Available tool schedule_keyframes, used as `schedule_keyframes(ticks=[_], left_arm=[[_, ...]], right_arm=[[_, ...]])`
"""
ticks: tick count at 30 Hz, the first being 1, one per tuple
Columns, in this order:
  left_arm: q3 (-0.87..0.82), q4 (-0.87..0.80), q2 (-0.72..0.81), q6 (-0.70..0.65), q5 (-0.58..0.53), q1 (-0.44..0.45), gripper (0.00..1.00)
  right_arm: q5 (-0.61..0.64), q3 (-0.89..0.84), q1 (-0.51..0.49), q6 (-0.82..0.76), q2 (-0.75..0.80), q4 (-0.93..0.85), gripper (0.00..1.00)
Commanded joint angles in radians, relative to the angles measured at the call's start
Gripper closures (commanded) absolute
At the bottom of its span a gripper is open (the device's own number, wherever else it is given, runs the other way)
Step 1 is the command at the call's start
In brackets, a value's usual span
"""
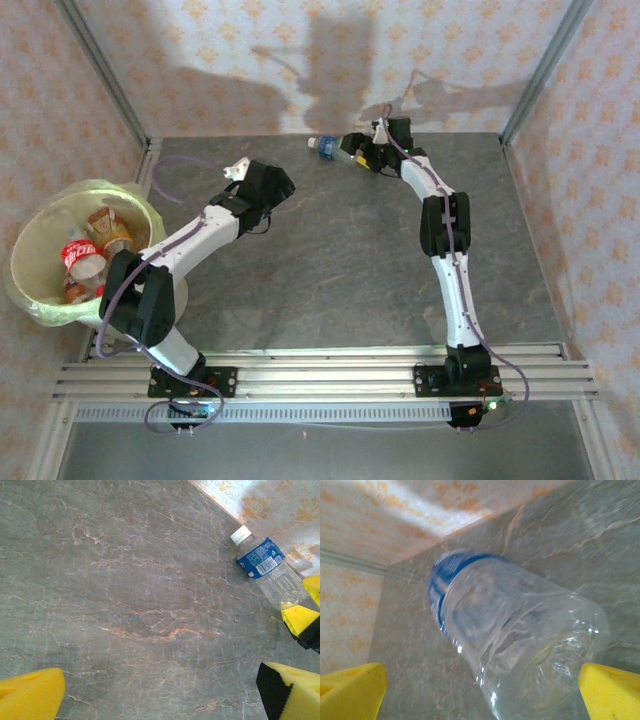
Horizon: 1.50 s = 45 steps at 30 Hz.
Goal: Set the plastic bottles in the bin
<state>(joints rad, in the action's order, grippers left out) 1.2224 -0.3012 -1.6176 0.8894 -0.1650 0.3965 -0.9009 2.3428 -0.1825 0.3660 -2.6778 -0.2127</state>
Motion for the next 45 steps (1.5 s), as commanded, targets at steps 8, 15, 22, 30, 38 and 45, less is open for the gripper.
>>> schedule_keyframes(ticks=[8,15,22,30,38,45], left_arm=[[0.337,0.029,-0.323,-0.046,0.061,-0.061,0.00],[0.575,-0.005,-0.534,-0.033,0.097,-0.082,0.00],[0.630,-0.021,-0.593,-0.026,0.103,-0.088,0.00],[0.626,0.008,-0.614,-0.030,0.137,-0.102,0.00],[0.746,-0.023,-0.693,-0.021,0.160,-0.108,0.00],[0.906,-0.088,-0.794,-0.017,0.214,-0.108,0.00]], right_arm=[[0.179,-0.178,-0.047,-0.116,0.212,0.048,0.01],[0.393,0.011,-0.057,-0.187,0.106,-0.160,0.01],[0.407,0.241,-0.078,-0.191,-0.055,-0.244,0.01],[0.196,0.330,-0.081,-0.189,-0.146,-0.171,0.01],[0.260,0.318,-0.099,-0.195,-0.144,-0.245,0.00],[0.350,0.286,-0.109,-0.142,-0.146,-0.299,0.05]])
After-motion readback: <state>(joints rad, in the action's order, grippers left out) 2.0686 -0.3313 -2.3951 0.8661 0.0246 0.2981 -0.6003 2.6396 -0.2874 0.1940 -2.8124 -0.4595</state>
